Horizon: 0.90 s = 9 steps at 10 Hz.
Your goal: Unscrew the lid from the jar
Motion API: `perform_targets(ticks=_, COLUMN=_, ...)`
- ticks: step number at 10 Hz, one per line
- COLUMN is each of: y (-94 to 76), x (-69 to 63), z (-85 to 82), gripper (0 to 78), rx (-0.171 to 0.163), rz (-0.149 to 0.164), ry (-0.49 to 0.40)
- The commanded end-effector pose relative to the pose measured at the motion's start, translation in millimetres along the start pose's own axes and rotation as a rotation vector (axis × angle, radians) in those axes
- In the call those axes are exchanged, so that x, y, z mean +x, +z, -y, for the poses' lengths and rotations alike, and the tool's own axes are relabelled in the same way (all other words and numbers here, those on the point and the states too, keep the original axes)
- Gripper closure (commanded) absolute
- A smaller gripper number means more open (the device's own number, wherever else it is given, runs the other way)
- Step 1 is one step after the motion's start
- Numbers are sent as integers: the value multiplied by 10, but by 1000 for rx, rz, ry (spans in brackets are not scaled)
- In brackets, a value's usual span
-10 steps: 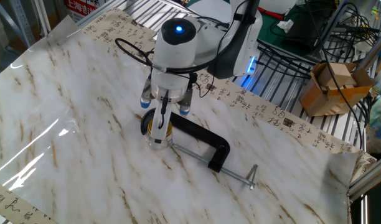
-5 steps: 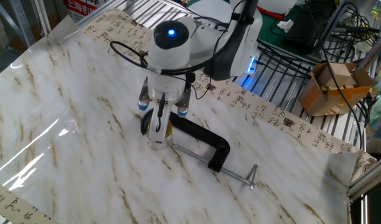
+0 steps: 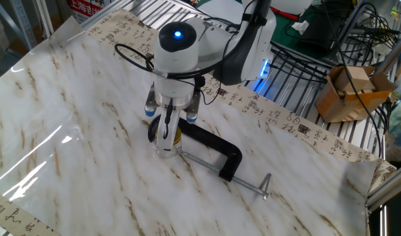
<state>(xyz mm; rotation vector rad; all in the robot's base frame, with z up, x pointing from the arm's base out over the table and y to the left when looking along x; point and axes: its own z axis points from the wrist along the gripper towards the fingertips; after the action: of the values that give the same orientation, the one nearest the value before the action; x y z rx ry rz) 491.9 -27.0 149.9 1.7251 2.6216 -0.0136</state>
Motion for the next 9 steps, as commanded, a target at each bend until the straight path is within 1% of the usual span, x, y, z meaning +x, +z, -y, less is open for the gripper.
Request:
perform_targets(ticks=1, y=-10, x=-4, z=-5, gripper=1, rx=-11, rz=-3, ry=100)
perform_targets(ticks=3, y=0, x=-22, z=-2, gripper=1, rx=-19, rz=3, ry=123)
perform_targets(ticks=4, y=28, x=-65, z=9, gripper=1, rx=-29, rz=3, ry=152)
perform_targets(ticks=6, y=47, x=-91, z=22, gripper=1, rx=-39, rz=15, ry=171)
perform_targets(ticks=8, y=48, x=-92, z=26, gripper=1, rx=-45, rz=8, ry=226)
perform_targets(ticks=9, y=50, x=-89, z=29, gripper=1, rx=-47, rz=6, ry=237)
